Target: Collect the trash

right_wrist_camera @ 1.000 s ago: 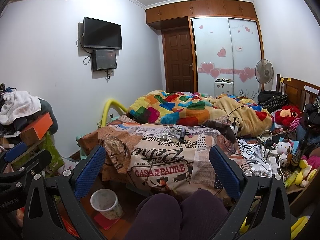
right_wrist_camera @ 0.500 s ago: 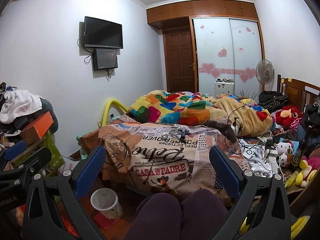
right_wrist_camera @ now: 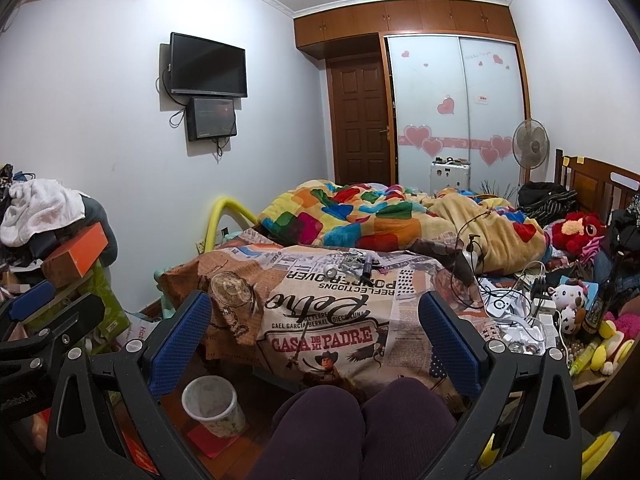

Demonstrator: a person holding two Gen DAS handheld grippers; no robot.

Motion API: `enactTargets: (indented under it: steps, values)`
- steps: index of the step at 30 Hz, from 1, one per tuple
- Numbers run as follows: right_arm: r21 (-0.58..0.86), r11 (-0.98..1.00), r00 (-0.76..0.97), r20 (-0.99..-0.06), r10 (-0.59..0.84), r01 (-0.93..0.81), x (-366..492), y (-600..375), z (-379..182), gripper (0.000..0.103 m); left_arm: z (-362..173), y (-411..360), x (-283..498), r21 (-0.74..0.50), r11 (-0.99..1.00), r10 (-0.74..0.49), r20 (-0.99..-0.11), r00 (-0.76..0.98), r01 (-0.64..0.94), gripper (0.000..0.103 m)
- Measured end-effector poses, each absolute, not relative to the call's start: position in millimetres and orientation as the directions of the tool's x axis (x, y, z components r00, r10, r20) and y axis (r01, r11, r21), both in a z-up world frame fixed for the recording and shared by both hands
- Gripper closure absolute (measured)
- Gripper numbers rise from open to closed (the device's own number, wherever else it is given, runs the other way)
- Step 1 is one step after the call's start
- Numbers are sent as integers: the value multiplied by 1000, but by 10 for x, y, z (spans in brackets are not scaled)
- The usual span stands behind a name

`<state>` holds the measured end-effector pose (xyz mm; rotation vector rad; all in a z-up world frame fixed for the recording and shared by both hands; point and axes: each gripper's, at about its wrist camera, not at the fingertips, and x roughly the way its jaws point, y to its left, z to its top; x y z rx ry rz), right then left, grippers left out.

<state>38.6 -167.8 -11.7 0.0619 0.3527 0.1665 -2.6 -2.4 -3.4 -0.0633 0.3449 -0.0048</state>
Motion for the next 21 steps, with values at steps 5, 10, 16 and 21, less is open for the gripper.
enactTargets:
  steps: [5, 10, 16, 21]
  values:
    - [86, 985, 926, -338, 169, -148, 392, -1675, -111, 0, -36, -13, -26, -62, 998, -14, -344, 939, -8, 1]
    - [83, 985, 925, -339, 172, -152, 434, -1677, -70, 0, -22, -24, 44, -63, 998, -14, -347, 938, -8, 1]
    - [82, 987, 934, -322, 155, -136, 662, -1793, 1, 0, 79, -152, 412, -26, 1000, -20, -348, 937, 12, 1]
    - [102, 990, 939, -320, 128, -100, 954, -1944, 51, 0, 153, -265, 838, -20, 999, -46, -351, 935, 41, 1]
